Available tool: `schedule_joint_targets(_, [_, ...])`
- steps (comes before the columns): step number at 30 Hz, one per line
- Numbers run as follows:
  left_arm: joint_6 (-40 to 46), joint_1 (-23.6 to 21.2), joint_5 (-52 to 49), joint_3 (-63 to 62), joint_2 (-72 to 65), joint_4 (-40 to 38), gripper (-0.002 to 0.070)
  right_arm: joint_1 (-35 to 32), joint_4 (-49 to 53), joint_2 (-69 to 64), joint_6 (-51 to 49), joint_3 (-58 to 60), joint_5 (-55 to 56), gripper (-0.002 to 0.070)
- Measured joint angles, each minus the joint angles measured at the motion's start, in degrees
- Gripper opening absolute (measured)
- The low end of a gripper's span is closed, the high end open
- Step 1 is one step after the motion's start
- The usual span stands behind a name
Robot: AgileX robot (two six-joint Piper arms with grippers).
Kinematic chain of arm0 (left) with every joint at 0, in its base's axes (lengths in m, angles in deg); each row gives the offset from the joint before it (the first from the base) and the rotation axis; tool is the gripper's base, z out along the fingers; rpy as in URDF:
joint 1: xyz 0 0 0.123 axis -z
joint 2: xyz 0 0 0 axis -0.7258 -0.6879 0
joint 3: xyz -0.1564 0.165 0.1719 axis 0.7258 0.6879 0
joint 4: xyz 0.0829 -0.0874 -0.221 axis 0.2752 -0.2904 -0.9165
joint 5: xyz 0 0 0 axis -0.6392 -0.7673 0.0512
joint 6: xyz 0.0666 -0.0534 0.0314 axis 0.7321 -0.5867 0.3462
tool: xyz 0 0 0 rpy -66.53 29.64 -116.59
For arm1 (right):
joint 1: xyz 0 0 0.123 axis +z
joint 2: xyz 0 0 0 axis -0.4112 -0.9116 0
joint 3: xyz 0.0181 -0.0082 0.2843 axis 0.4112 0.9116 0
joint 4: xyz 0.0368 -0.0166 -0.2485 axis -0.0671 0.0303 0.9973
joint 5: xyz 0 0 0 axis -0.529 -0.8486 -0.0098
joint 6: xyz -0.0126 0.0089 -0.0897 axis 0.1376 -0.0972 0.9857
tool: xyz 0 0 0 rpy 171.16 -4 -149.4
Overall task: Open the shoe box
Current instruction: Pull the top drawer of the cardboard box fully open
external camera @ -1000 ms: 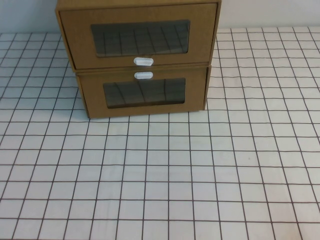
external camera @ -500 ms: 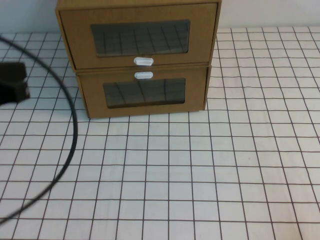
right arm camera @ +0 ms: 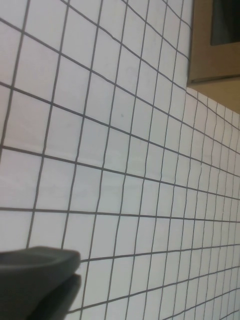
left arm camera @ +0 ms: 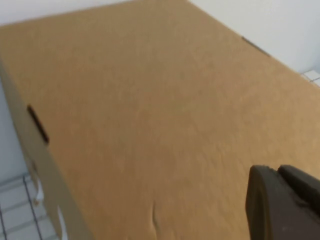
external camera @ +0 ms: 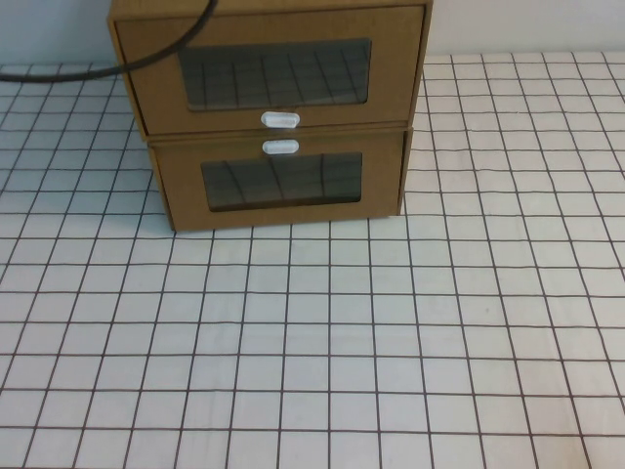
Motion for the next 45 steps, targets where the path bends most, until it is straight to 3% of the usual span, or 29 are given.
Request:
schedule_joint_targets(10, [0.21, 5.01, -1.54, -17.09, -15.36, 0.00, -0.0002, 0.00, 0.00, 0.00, 0.00, 0.00, 0.00, -0.0013])
schedule_joint_targets(24, [0.44, 6.04, -0.31, -18.50, -22.68, 0.79, -0.0002, 0.00, 5.08, 0.00, 0.00, 0.00, 0.44, -0.0013])
schedule_joint_targets(40, [0.94, 6.04, -0.39, -18.63, -22.90, 0.79, -0.0002, 0.00, -33.76, 0.00, 0.00, 0.00, 17.60, -0.0013])
schedule_joint_targets(45, [0.94, 6.04, -0.61, -18.72, -22.90, 0.69, -0.0002, 0.00, -42.10, -0.32, 0.00, -2.77, 12.37, -0.0013])
